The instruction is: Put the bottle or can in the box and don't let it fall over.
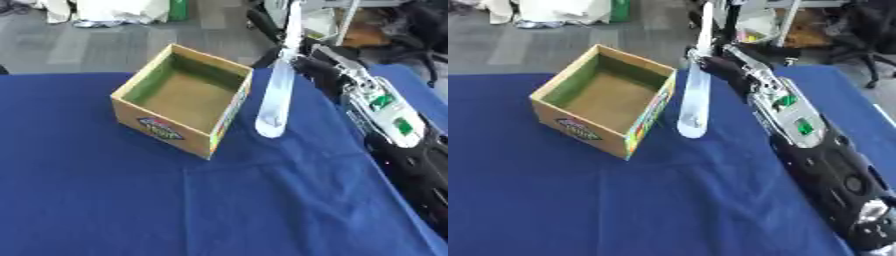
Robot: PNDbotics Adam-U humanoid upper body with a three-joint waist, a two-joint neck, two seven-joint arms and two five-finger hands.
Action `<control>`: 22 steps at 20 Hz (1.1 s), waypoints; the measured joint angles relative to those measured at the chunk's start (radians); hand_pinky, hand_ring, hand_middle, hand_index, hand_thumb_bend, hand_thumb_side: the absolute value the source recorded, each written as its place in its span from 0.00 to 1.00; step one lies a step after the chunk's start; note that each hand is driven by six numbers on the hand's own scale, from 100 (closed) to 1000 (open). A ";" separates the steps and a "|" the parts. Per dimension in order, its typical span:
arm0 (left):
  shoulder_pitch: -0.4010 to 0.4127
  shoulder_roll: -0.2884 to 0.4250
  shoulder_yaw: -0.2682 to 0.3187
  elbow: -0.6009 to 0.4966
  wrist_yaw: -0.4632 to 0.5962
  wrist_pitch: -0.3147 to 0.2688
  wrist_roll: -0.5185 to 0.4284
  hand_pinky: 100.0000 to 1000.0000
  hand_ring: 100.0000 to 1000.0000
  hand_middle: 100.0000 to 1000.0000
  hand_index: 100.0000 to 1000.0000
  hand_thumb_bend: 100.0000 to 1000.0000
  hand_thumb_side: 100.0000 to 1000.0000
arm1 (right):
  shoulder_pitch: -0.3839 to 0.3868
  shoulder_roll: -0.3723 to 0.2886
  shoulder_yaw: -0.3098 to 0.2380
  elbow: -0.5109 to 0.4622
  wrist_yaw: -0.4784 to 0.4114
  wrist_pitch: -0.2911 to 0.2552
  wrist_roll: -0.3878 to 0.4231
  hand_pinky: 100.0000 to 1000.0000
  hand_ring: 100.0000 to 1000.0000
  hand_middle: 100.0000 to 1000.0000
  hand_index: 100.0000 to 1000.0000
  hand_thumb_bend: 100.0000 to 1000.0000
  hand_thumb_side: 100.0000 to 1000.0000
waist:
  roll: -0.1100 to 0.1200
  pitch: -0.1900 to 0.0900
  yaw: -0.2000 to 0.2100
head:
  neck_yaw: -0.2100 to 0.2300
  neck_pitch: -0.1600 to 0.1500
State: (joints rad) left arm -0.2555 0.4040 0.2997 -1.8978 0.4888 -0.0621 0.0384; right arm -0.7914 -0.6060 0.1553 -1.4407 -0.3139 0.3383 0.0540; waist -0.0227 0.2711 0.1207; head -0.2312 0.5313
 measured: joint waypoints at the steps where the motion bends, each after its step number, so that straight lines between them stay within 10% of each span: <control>1: 0.000 0.000 0.000 0.000 0.000 0.000 0.000 0.91 1.00 1.00 0.76 0.36 0.59 | 0.000 0.000 0.000 0.000 0.000 0.002 0.001 1.00 1.00 1.00 1.00 0.00 0.41 | 0.000 0.000 0.001 | 0.000 0.000; 22: -0.018 -0.001 -0.006 -0.001 0.005 0.005 -0.005 0.91 1.00 1.00 0.76 0.36 0.59 | -0.027 0.004 0.012 0.081 -0.030 0.039 -0.001 1.00 1.00 1.00 1.00 0.00 0.51 | 0.000 0.006 0.018 | -0.005 0.000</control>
State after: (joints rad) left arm -0.2734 0.4027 0.2937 -1.8984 0.4940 -0.0572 0.0333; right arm -0.8180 -0.6016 0.1675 -1.3594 -0.3443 0.3769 0.0531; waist -0.0228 0.2766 0.1384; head -0.2364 0.5313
